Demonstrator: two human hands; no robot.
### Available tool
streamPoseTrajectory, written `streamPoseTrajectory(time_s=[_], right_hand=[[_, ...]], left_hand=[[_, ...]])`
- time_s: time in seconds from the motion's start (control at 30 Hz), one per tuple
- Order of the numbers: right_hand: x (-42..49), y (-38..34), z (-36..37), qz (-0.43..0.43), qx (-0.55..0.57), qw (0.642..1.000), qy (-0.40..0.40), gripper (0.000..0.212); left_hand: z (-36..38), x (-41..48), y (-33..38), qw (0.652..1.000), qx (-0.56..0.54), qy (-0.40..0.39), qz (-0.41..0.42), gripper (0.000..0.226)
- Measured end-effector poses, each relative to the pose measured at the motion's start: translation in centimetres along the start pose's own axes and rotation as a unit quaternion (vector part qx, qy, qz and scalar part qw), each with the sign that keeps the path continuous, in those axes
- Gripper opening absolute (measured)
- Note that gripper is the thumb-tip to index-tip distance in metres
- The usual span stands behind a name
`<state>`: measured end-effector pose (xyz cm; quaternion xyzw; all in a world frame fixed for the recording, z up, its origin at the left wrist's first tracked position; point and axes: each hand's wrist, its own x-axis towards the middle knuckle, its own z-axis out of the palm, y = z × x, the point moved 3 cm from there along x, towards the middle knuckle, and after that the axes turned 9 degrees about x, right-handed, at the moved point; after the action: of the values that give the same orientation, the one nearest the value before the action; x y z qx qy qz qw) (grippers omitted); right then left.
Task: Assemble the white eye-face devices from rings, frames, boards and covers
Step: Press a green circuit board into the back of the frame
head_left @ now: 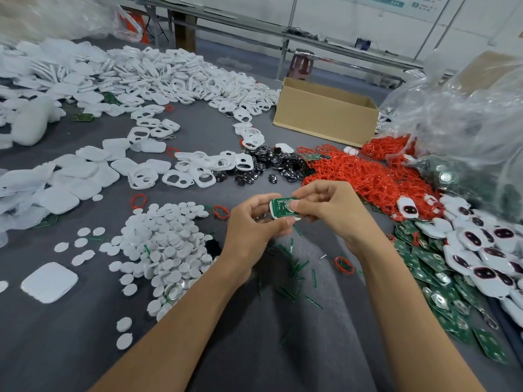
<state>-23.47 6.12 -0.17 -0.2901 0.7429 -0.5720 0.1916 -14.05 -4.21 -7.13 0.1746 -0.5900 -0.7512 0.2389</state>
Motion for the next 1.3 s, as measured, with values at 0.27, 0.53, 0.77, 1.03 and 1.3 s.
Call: streamPoseTrajectory(time_s=[0.27,0.53,0.77,1.03,1.3], right_hand=[[0.2,0.3,-0.4,-0.007,-0.02,1.0,0.003,0.012],[0.0,0.1,0.2,-0.007,-0.011,1.0,-0.012,0.017],[0.0,0.1,-4.3,0.029,0.064,0.997,0.021,0.014],[0.2,3.9,-5.8,0.172,-0.226,0.959,-0.015,0.009],[-0.6,4.9,-4.9,0.06,-0.343,0.937,0.035,0.033]], left_hand=[[0.0,-0.1,0.1,1.0,0.0,0.001,-0.002,0.044],[0.0,0.0,0.1,1.0,0.005,0.001,-0.006,0.044],[-0.1,0.0,-0.1,1.0,-0.007,0.017,-0.016,0.04],[-0.1,0.0,0.0,1.0,0.002,0.022,-0.017,0.04],[0.0,0.0,0.1,1.0,0.009,0.021,-0.02,0.041]])
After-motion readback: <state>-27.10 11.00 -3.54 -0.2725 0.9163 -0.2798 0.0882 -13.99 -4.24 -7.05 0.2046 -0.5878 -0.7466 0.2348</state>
